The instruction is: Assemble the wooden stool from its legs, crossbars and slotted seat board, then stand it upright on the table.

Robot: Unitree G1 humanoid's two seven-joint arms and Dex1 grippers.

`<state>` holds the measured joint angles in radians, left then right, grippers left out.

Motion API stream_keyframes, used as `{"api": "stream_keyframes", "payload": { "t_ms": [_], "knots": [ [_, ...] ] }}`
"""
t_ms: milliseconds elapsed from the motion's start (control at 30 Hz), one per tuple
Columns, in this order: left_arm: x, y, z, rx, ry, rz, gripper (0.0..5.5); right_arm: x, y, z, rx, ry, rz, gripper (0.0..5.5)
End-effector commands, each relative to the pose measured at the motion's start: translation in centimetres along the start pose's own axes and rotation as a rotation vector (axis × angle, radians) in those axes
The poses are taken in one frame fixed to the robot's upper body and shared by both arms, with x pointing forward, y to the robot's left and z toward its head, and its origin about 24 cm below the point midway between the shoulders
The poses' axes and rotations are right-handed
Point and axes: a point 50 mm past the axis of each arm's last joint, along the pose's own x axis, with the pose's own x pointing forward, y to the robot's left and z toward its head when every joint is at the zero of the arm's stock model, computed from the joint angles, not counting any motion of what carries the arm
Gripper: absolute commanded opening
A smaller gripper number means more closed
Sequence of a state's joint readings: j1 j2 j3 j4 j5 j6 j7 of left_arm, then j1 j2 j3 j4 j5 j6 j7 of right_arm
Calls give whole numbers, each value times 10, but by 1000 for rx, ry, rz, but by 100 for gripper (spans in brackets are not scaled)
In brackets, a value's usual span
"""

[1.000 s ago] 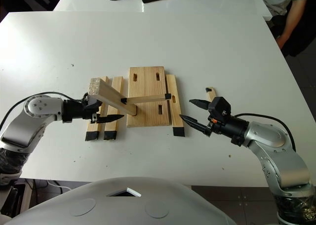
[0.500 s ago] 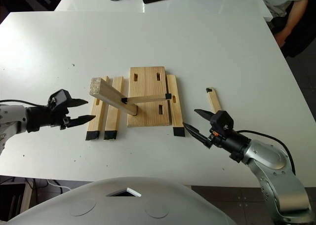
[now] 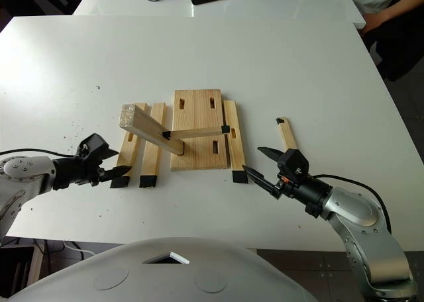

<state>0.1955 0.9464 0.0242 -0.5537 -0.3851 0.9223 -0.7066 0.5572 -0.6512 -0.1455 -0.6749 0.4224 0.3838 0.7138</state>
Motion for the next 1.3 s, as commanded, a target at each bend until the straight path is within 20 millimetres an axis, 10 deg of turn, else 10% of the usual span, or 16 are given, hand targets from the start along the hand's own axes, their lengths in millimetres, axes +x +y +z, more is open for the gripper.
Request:
{"api": "stream_keyframes", "payload": {
  "t_ms": [33,633,1033,1300],
  "knots": [
    [-3,16,-3,67,47,43,320,2,4,0,-6,-9,-5,315],
    [26,32,-31,-217,42,-4,276,10,-4,1,-48,-1,16,315],
    [6,62,59,-261,-403,-41,203,8,-20,8,-83,-18,-21,315],
    [-101,59,196,-102,-1200,-230,203,-10,-55,34,-87,-137,-129,315]
  ]
}}
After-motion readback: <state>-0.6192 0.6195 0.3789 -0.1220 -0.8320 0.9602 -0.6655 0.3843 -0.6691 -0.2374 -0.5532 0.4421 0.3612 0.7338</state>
